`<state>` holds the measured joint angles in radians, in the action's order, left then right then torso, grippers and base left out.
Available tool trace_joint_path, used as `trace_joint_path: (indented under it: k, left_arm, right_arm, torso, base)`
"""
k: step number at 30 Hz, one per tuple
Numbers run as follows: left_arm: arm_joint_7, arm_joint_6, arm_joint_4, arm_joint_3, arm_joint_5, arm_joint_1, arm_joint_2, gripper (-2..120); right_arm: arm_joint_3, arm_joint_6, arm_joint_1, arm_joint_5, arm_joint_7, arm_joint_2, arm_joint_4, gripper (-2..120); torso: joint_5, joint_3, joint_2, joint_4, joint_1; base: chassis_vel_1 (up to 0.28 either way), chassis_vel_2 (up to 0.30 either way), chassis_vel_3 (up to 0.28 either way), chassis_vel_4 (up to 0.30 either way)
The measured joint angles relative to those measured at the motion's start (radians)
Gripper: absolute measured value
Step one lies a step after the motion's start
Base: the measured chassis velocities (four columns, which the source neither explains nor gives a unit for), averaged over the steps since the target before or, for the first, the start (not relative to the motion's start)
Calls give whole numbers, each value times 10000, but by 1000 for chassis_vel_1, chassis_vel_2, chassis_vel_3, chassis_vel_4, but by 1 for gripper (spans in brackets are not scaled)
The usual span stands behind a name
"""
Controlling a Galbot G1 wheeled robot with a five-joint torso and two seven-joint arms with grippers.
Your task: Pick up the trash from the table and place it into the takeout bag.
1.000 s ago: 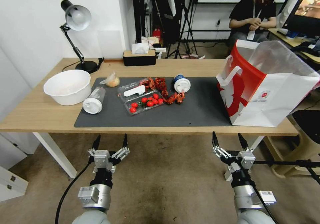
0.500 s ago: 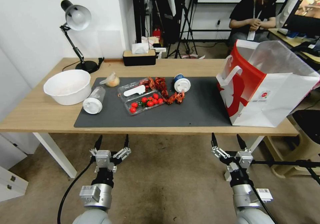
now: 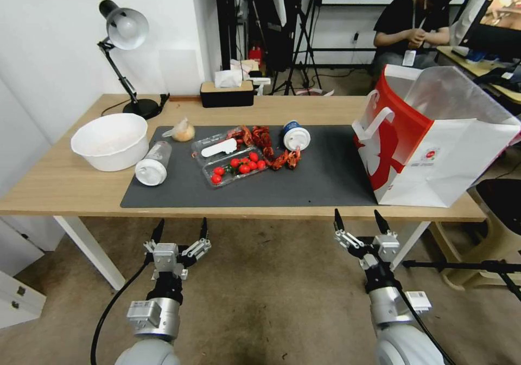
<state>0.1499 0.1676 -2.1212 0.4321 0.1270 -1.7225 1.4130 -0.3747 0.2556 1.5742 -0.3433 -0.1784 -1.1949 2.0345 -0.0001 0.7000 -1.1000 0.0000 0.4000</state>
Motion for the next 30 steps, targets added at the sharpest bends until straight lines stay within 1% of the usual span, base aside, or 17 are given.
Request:
trace_joint_path:
  k: [2,4,6,7,10,11,13,20,24,25,27,28,30]
  left_arm:
    - [5,13,-60,41,0,-43,14,100]
    - [5,18,-64,51,0,-57,19,100]
    - [8,30,-91,60,-1,-84,39,100]
    - [8,30,-91,60,-1,-84,39,100]
    - [12,5,-244,86,-7,-101,58,100]
    - [12,5,-244,86,-7,-101,58,100]
    - [16,-4,-280,142,-13,-141,66,100]
    - [35,39,-280,201,-22,-284,76,100]
    - [41,35,-329,204,-36,-244,135,100]
    - [41,35,-329,204,-36,-244,135,100]
    - [44,23,-342,202,-50,-240,156,100]
    - [44,23,-342,202,-50,-240,156,100]
    - [47,19,-350,194,-52,-269,172,100]
  right_arm:
    - [224,-316,-490,-348,33,219,23,100]
    - [320,-410,-713,-423,37,293,5,100]
    - [703,-718,-1435,-645,4,514,-85,100]
    - [703,-718,-1435,-645,4,514,-85,100]
    - [1164,-1022,-2195,-751,-130,709,-266,100]
    - [1164,-1022,-2195,-751,-130,709,-266,100]
    - [1546,-1323,-2725,-834,-279,808,-392,100]
    - [2256,-1893,-3702,-1092,-556,880,-629,100]
    - [2802,-2396,-4948,-1466,-858,955,-1088,100]
    - [2802,-2396,-4948,-1466,-858,955,-1088,100]
    - [3098,-2702,-5614,-1638,-1024,953,-1425,100]
    - [3098,-2702,-5614,-1638,-1024,953,-1425,100]
    - [3432,-3016,-6338,-1733,-1216,844,-1928,100]
  torso:
    - [1,0,0,0,0]
    - [1,0,0,0,0]
    - [-1,0,0,1,0]
    - [-1,0,0,1,0]
    - [1,0,1,1,0]
    - [1,0,1,1,0]
    - [0,0,1,0,-1]
    - [0,0,2,-1,-1]
    - [1,1,3,0,1]
    - [1,1,3,0,1]
    - [0,1,2,1,0]
    - [0,1,2,1,0]
    - [1,1,2,2,0]
  base:
    - [0,0,0,0]
    - [0,0,0,0]
    - [0,0,0,0]
    - [0,0,0,0]
    - [0,0,0,0]
    - [0,0,0,0]
    - [0,0,0,0]
    - [0,0,0,0]
    - [0,0,0,0]
    - [0,0,0,0]
    - [0,0,0,0]
    - [0,0,0,0]
    - [0,0,0,0]
